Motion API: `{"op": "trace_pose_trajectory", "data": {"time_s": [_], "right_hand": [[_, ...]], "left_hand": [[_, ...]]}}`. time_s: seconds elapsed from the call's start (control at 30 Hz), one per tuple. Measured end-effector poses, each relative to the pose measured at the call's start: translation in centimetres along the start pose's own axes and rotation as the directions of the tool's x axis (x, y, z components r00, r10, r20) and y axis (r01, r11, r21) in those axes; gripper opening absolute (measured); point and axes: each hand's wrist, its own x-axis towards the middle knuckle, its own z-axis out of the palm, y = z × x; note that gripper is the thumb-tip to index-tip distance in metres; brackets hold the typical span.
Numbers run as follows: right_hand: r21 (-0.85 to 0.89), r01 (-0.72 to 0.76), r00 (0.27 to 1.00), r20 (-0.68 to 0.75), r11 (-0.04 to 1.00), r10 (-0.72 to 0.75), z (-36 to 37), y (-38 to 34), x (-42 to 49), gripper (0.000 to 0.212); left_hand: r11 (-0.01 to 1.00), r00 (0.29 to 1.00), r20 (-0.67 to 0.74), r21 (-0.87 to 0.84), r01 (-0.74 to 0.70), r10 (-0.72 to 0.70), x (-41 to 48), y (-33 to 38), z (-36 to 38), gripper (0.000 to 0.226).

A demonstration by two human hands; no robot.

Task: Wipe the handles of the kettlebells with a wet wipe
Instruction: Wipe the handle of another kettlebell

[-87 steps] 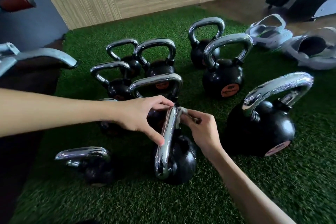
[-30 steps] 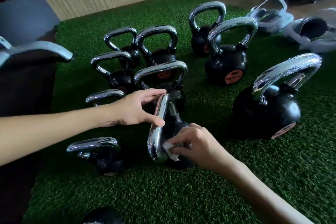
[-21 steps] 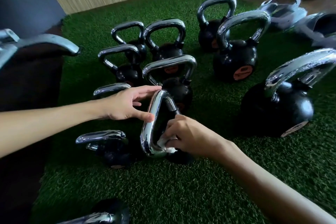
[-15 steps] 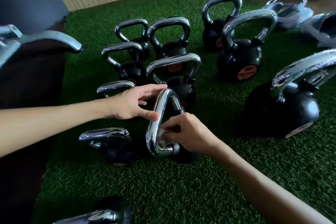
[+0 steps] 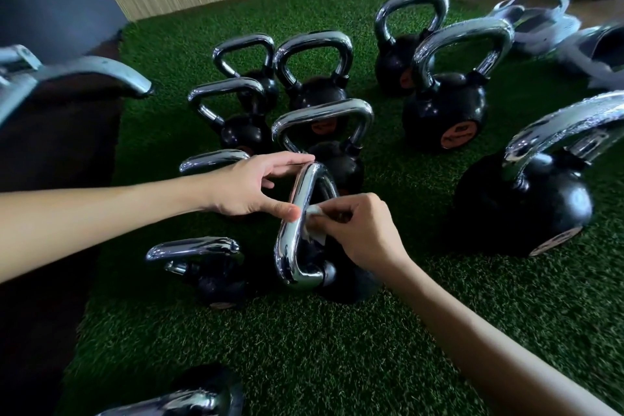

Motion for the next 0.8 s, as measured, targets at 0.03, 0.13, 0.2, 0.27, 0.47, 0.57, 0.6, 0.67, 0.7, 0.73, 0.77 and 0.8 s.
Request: {"op": "trace_pose_trajectory", "data": {"time_s": [0.03, 0.13, 0.2, 0.27, 0.47, 0.57, 0.6, 0.67, 0.7, 0.73, 0.77, 0.8], "right_hand": [[-0.025, 0.010, 0.999, 0.040, 1.000, -0.009, 0.1, 0.0, -0.5, 0.012], [-0.056, 0.052, 0.996, 0.073, 0.997, -0.048, 1.0, -0.2, -1.9, 0.010], [-0.049, 0.030, 0.999, -0.027, 0.998, -0.031, 1.3, -0.4, -1.3, 0.009], [-0.019, 0.000, 0.992, -0.130, 1.000, -0.003, 1.2, -0.5, -0.1, 0.008], [-0.021, -0.010, 0.982, -0.187, 1.000, 0.006, 1.1, 0.0, 0.0, 0.009], [-0.080, 0.036, 0.975, -0.216, 0.996, -0.052, 1.0, -0.3, 0.7, 0.012], [-0.087, 0.044, 0.968, -0.241, 0.995, -0.064, 0.9, -0.4, 1.4, 0.013], [-0.083, 0.037, 0.956, -0.287, 0.996, -0.060, 0.7, -0.4, 2.7, 0.012], [-0.093, 0.034, 0.951, -0.303, 0.995, -0.061, 0.7, -0.4, 3.0, 0.011], [-0.109, 0.032, 0.946, -0.318, 0.994, -0.066, 0.9, -0.3, 3.0, 0.010], [-0.116, 0.029, 0.939, -0.336, 0.993, -0.066, 1.0, -0.1, 2.9, 0.009], [-0.105, 0.021, 0.932, -0.358, 0.994, -0.058, 1.1, 0.0, 2.7, 0.010]], "left_hand": [[1.000, 1.000, 0.001, 0.000, 0.002, -0.002, -0.1, -0.1, 0.1, 0.111], [1.000, 1.000, 0.005, 0.000, -0.003, 0.003, -0.4, -0.3, 0.1, 0.109], [1.000, 1.000, 0.008, 0.003, 0.003, -0.003, -0.5, -0.3, 0.1, 0.108], [1.000, 1.000, 0.008, 0.005, 0.010, -0.010, -0.5, -0.2, 0.0, 0.109], [1.000, 1.000, 0.005, 0.008, 0.001, -0.001, -0.6, 0.2, 0.4, 0.108], [1.000, 1.000, -0.004, 0.020, 0.003, -0.003, -0.9, 0.2, 0.6, 0.109], [1.000, 1.000, -0.005, 0.026, 0.011, -0.011, -0.9, 0.3, 0.6, 0.108], [0.999, 1.000, -0.007, 0.037, 0.022, -0.021, -0.9, 0.4, 0.5, 0.108], [0.999, 1.000, -0.007, 0.038, 0.022, -0.022, -0.9, 0.5, 0.4, 0.108], [0.999, 1.000, -0.006, 0.037, 0.023, -0.023, -0.8, 0.5, 0.4, 0.108], [0.999, 1.000, -0.002, 0.038, 0.023, -0.023, -0.8, 0.7, 0.4, 0.108], [0.999, 1.000, -0.001, 0.042, 0.025, -0.025, -0.8, 0.8, 0.4, 0.106]]}}
